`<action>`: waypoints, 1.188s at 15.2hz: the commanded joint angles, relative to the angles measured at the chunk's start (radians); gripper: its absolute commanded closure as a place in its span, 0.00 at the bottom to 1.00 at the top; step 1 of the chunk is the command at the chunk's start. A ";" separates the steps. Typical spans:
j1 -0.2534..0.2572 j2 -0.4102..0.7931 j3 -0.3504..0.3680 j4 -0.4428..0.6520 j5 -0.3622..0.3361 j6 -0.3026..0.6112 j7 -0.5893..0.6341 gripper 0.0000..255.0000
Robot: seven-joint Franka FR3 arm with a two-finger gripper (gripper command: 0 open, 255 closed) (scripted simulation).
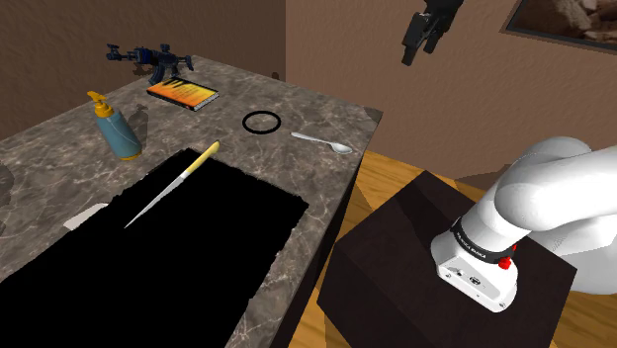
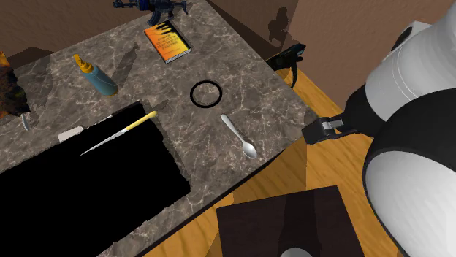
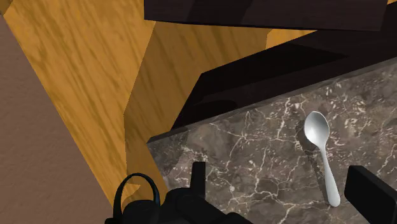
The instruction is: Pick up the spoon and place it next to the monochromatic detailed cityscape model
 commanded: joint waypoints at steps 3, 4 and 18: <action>0.014 0.018 0.001 -0.045 0.020 0.073 0.003 0.00; 0.021 0.029 0.002 -0.066 0.030 0.110 0.004 0.00; 0.150 0.335 0.024 -0.217 0.194 0.647 -0.031 0.00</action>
